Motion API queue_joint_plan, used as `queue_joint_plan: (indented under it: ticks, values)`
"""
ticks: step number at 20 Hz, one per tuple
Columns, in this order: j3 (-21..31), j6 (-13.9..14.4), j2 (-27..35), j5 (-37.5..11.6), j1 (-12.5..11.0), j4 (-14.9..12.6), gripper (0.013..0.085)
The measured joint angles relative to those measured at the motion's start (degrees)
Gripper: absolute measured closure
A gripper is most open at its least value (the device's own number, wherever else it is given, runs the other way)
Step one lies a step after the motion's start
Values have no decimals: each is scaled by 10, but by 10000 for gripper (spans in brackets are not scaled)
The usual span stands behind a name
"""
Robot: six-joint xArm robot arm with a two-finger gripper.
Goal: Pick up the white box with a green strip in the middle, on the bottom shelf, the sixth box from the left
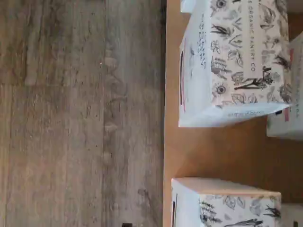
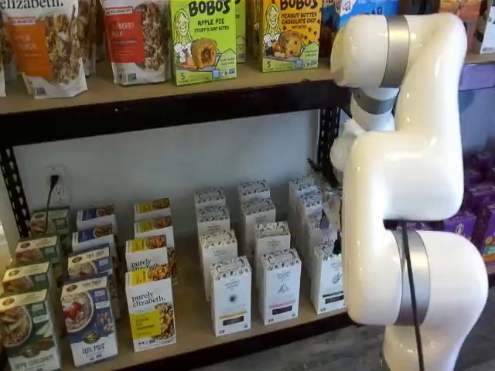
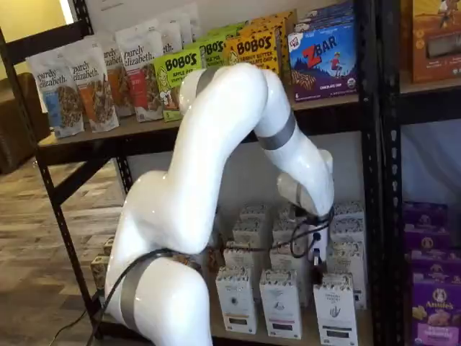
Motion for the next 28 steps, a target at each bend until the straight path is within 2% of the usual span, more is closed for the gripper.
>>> queue_joint_plan:
  ticks: [6,11,13,17,28]
  values:
    - [-31,44,19,23,23,-23,130]
    - [-50,107,37,20,30,-88,130]
    - [-57,124,47,16,30,-109,130]
    - [-76,140,68,17,27,-132,130]
    - [-128,171,121,14,22,-173,130]
